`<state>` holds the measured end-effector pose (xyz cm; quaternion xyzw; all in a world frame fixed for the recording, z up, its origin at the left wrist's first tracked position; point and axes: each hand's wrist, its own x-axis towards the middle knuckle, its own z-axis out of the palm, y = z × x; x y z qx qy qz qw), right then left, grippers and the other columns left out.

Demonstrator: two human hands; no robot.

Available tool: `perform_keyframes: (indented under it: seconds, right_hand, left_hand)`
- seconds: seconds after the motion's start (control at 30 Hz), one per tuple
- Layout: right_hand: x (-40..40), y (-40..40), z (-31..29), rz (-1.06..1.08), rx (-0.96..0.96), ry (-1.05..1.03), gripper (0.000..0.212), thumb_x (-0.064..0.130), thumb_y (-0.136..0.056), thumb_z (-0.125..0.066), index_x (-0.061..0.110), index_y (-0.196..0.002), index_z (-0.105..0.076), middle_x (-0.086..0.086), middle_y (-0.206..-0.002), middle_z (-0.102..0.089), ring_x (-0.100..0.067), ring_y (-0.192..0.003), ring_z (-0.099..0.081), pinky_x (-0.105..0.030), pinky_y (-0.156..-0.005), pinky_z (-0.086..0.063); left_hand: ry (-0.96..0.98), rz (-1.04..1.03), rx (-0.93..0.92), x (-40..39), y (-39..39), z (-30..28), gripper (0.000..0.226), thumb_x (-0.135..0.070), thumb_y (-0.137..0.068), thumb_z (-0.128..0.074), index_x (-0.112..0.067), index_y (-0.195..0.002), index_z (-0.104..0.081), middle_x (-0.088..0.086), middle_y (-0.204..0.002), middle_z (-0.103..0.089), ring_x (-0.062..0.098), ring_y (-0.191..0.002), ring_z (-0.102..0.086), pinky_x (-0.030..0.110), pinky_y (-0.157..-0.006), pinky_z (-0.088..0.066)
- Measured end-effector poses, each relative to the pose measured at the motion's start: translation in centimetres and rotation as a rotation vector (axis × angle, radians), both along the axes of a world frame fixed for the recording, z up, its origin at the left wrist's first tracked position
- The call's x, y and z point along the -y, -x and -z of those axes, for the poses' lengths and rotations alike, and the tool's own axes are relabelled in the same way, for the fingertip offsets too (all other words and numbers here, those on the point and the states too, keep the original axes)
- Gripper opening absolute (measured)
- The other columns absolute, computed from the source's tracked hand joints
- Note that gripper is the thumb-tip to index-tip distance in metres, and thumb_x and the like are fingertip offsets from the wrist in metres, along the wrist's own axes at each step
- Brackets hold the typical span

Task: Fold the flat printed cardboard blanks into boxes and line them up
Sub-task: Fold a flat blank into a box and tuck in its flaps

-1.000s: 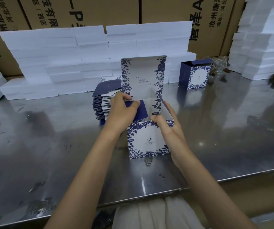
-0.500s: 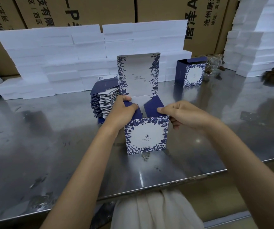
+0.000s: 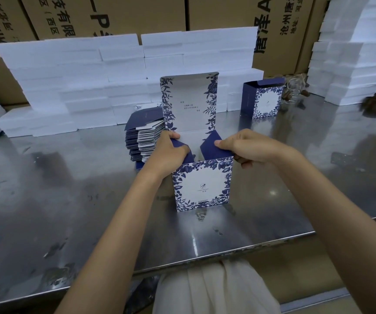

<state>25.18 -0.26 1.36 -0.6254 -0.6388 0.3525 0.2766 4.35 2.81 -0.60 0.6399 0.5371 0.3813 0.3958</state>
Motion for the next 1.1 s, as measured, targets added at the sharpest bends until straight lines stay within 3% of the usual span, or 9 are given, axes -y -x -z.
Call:
perform_keyframes:
  seconds: [0.1, 0.23, 0.33, 0.43, 0.57, 0.73, 0.9, 1.0, 1.1]
  right_hand:
    - [-1.0, 0.1, -0.3, 0.050, 0.027, -0.005, 0.057, 0.049, -0.098, -0.060, 0.021, -0.057, -0.033, 0.005, -0.046, -0.030, -0.014, -0.040, -0.028, -0.019, -0.040, -0.033]
    - [-1.8, 0.7, 0.0, 0.061, 0.072, -0.057, 0.027, 0.042, -0.100, -0.060, 0.018, -0.088, -0.056, -0.009, -0.064, -0.033, -0.014, -0.040, -0.029, -0.014, -0.038, -0.031]
    - [-2.4, 0.2, -0.6, 0.047, 0.099, 0.019, 0.041, 0.047, -0.097, -0.063, 0.015, -0.075, -0.051, 0.005, -0.046, -0.035, -0.010, -0.034, -0.030, -0.014, -0.039, -0.037]
    - [-3.0, 0.0, -1.1, 0.069, 0.109, 0.034, 0.057, 0.058, -0.093, -0.063, 0.021, -0.056, -0.040, 0.010, -0.042, -0.040, -0.010, -0.036, -0.035, -0.018, -0.041, -0.037]
    - [-3.7, 0.4, -0.4, 0.064, 0.061, -0.008, 0.046, 0.049, -0.100, -0.056, 0.019, -0.066, -0.048, 0.002, -0.060, -0.040, -0.015, -0.051, -0.035, -0.020, -0.045, -0.035]
    - [-4.1, -0.1, -0.6, 0.058, 0.059, 0.042, 0.049, 0.041, -0.099, -0.060, 0.022, -0.061, -0.037, 0.007, -0.049, -0.034, -0.011, -0.039, -0.029, -0.017, -0.039, -0.028]
    - [-4.2, 0.5, -0.3, 0.071, 0.070, -0.040, 0.044, 0.038, -0.101, -0.057, 0.020, -0.065, -0.040, 0.000, -0.061, -0.039, -0.017, -0.050, -0.035, -0.020, -0.042, -0.033]
    - [-4.0, 0.5, 0.1, 0.053, 0.035, -0.079, 0.041, 0.026, -0.104, -0.053, 0.019, -0.065, -0.039, -0.002, -0.064, -0.033, -0.019, -0.055, -0.030, -0.021, -0.044, -0.030]
    - [-3.5, 0.3, -0.2, 0.049, 0.071, -0.077, 0.044, 0.039, -0.103, -0.054, 0.019, -0.066, -0.040, 0.000, -0.063, -0.037, -0.017, -0.052, -0.035, -0.022, -0.044, -0.034]
  left_hand:
    - [-0.016, 0.003, -0.023, 0.0, -0.1, 0.0, 0.029, -0.020, -0.097, -0.060, -0.024, -0.120, -0.042, 0.001, -0.108, -0.050, 0.010, -0.074, -0.055, 0.007, -0.041, -0.037]
    - [-0.020, 0.007, -0.036, -0.1, -0.1, 0.0, 0.030, -0.019, -0.097, -0.060, -0.024, -0.120, -0.042, 0.001, -0.110, -0.048, 0.010, -0.077, -0.053, 0.007, -0.041, -0.037]
    - [-0.022, -0.001, -0.042, -0.1, 0.0, 0.1, 0.029, -0.019, -0.097, -0.059, -0.024, -0.120, -0.042, 0.005, -0.119, -0.048, 0.010, -0.078, -0.053, 0.007, -0.041, -0.036]
    - [-0.016, 0.009, -0.026, 0.0, 0.0, 0.0, 0.030, -0.018, -0.096, -0.060, -0.025, -0.120, -0.043, 0.002, -0.111, -0.050, 0.010, -0.074, -0.055, 0.007, -0.040, -0.036]
    - [0.010, 0.025, -0.009, 0.3, 0.2, -0.2, 0.031, -0.018, -0.096, -0.061, -0.025, -0.122, -0.045, -0.004, -0.099, -0.049, 0.011, -0.068, -0.056, 0.008, -0.040, -0.038]
    - [-0.011, 0.005, -0.056, 0.5, -0.2, -0.3, 0.028, -0.015, -0.096, -0.057, -0.024, -0.119, -0.044, 0.003, -0.113, -0.048, 0.011, -0.071, -0.052, 0.006, -0.041, -0.036]
    - [0.001, 0.010, -0.072, 0.5, 0.0, -0.4, 0.029, -0.014, -0.096, -0.057, -0.023, -0.121, -0.044, -0.002, -0.098, -0.048, 0.011, -0.064, -0.051, 0.007, -0.039, -0.036]
    - [-0.004, -0.001, -0.097, 0.5, -0.3, -0.4, 0.029, -0.016, -0.096, -0.057, -0.022, -0.120, -0.044, 0.001, -0.110, -0.050, 0.010, -0.070, -0.051, 0.006, -0.040, -0.035]
    - [-0.035, -0.022, -0.132, 0.4, -0.5, -0.5, 0.025, -0.020, -0.095, -0.059, -0.022, -0.116, -0.045, 0.004, -0.118, -0.050, 0.009, -0.074, -0.052, 0.007, -0.044, -0.036]
